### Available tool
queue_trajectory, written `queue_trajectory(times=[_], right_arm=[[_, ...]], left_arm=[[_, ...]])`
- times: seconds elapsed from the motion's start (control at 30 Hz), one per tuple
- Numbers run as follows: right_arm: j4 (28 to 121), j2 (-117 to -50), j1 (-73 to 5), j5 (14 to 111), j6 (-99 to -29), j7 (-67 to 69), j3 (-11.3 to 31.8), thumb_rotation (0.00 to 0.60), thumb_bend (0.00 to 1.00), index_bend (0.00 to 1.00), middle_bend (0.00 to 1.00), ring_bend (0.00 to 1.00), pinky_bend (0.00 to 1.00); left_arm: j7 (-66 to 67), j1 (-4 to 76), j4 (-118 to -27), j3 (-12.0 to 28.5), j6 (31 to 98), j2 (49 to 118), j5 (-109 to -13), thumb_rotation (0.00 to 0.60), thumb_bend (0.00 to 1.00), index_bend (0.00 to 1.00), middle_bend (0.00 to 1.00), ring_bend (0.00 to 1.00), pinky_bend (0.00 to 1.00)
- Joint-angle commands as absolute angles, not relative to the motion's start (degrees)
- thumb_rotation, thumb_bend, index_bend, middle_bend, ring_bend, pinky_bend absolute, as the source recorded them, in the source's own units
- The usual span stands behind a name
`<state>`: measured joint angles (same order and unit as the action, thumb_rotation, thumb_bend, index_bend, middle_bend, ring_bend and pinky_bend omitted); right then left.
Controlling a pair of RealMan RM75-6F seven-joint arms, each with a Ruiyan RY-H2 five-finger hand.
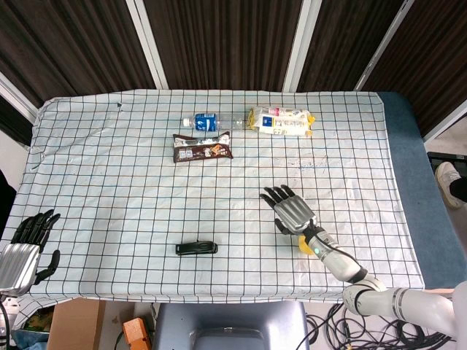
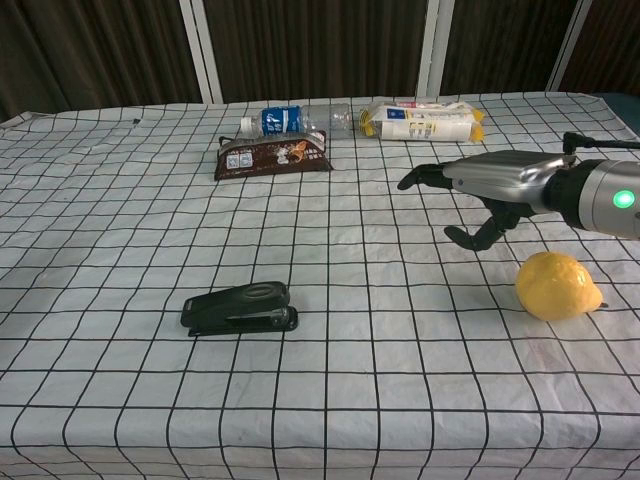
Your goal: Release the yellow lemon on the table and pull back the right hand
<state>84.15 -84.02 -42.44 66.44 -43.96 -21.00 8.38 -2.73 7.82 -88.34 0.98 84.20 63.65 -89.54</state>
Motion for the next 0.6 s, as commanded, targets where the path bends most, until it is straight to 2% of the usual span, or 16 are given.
queue_trajectory(times=[0.03,0.33,0.6], right_arm=[[83.9,-84.1,-42.7,66.2,-44.0,-21.1,8.0,0.6,0.52,0.07,0.0,0.0,0.0],[83.2,-81.4,-41.2,66.9,-46.1,-19.6,6.2,0.6,0.52,0.1,0.0,0.0,0.0],[77.9,-79.1,-38.4,70.0,-47.8,-16.6,3.2,0.6,0.66,0.18,0.0,0.0,0.0]], left_arm=[[-2.8,7.9,-88.2,0.9,84.1,63.7,-89.6,0.6,0.52,0.0,0.02,0.03,0.1],[-2.9,8.4,-88.2,0.9,83.7,63.9,-90.2,0.6,0.52,0.0,0.02,0.03,0.1],[-2.7,8.4,-88.3,0.8,83.9,63.9,-90.4,0.6,0.52,0.0,0.02,0.03,0.1]])
